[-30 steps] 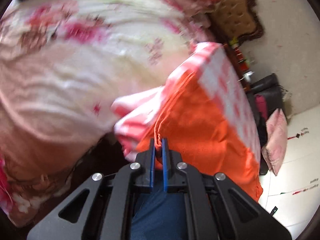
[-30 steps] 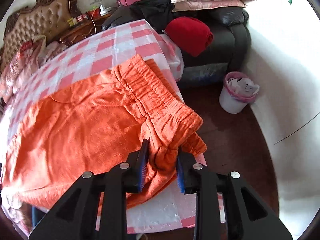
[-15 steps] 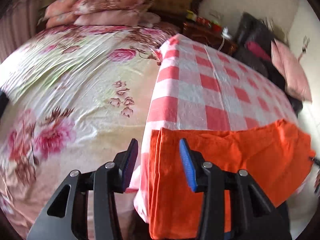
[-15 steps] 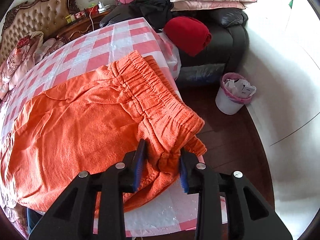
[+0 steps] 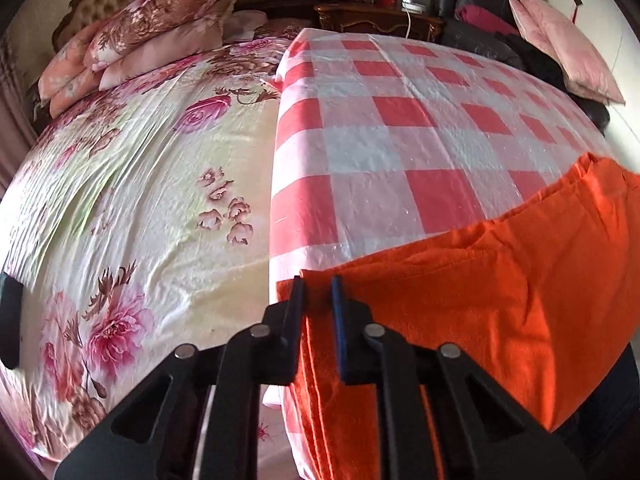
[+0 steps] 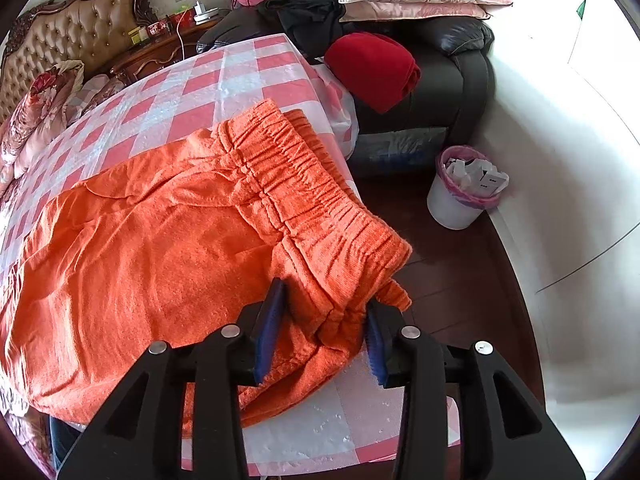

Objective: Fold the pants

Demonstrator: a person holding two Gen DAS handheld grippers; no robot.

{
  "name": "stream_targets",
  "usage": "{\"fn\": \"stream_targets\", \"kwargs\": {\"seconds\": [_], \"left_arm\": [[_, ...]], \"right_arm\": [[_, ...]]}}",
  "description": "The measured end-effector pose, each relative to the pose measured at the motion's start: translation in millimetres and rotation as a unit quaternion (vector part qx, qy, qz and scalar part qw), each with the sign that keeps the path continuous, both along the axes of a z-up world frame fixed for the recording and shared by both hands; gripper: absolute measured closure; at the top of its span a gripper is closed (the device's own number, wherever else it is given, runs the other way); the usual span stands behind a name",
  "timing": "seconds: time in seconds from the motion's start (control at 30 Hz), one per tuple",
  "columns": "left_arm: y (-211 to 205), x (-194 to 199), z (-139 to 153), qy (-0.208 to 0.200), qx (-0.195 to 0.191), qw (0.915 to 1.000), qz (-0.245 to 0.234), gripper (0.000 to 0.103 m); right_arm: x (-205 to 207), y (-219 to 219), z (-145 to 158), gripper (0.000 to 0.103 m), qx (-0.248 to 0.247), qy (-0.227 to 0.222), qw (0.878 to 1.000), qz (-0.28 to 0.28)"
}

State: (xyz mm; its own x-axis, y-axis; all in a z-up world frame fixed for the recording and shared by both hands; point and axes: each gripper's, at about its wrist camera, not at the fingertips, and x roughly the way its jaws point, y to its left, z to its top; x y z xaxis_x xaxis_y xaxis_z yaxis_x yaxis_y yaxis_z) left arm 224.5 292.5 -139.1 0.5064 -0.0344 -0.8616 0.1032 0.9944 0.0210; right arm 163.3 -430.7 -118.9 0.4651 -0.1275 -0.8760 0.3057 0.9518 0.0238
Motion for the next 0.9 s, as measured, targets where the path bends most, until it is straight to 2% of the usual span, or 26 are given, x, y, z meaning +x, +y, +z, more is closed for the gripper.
{"fn": "stream_targets", "kwargs": {"seconds": [0.1,0.17,0.2,0.3,0.43,0.5,0.6,0.63,0.67,0.7,0.73,0.83,0.9], "left_arm": [[13.3,0.7,14.2,-0.016,-0.011,0.9993,0.031,0.098],[33.5,-0.9,21.4,-0.031,-0.041,0.9961,0.072,0.098],[36.7,-0.1,18.9,-0.026,-0.043,0.9956,0.079,0.098],[30.0,3.9,1.3,0.002,-0.02,0.9969,0.076,0.097],[24.0,0.6,3.4,-0.011,-0.008,0.9962,0.086,0.09],[23.4,-1.0,6.8,-0.017,0.01,0.9954,0.094,0.082],[24.7,-4.9,14.8,-0.025,0.019,0.9937,0.108,0.081],[24.3,-6.1,18.0,-0.029,0.022,0.9931,0.111,0.081],[23.4,-7.6,21.6,-0.034,0.025,0.9926,0.114,0.078],[22.1,-9.9,26.6,-0.042,0.031,0.9915,0.119,0.072],[19.5,-11.6,30.9,-0.048,0.034,0.9908,0.122,0.069],[7.4,-18.3,46.2,-0.074,0.052,0.9875,0.129,0.058],[-4.6,-22.8,57.2,-0.098,0.051,0.9854,0.13,0.044]], "right_arm": [[0.5,0.4,0.3,0.063,-0.002,0.004,1.0,-0.003],[0.0,0.2,0.5,0.062,-0.003,0.004,1.0,-0.004],[-0.1,0.4,0.1,0.061,-0.002,0.003,1.0,-0.004],[0.2,2.7,-0.2,0.059,-0.009,0.003,1.0,0.001],[0.6,2.5,-0.3,0.059,-0.013,0.002,1.0,0.005],[0.5,3.2,-0.5,0.059,-0.017,0.001,1.0,0.006],[-0.3,5.9,-0.1,0.057,-0.025,0.0,1.0,0.007],[-0.1,6.9,0.0,0.055,-0.029,0.0,1.0,0.007],[0.2,7.8,0.2,0.047,-0.042,0.001,0.999,0.002],[0.8,8.8,-0.1,0.021,-0.066,0.005,0.998,-0.007],[1.6,8.6,-1.2,0.014,-0.07,0.005,0.998,-0.006],[-2.8,5.1,-0.8,0.014,-0.068,-0.009,0.998,-0.014],[-7.5,0.1,4.4,0.014,-0.077,-0.02,0.996,-0.032]]}}
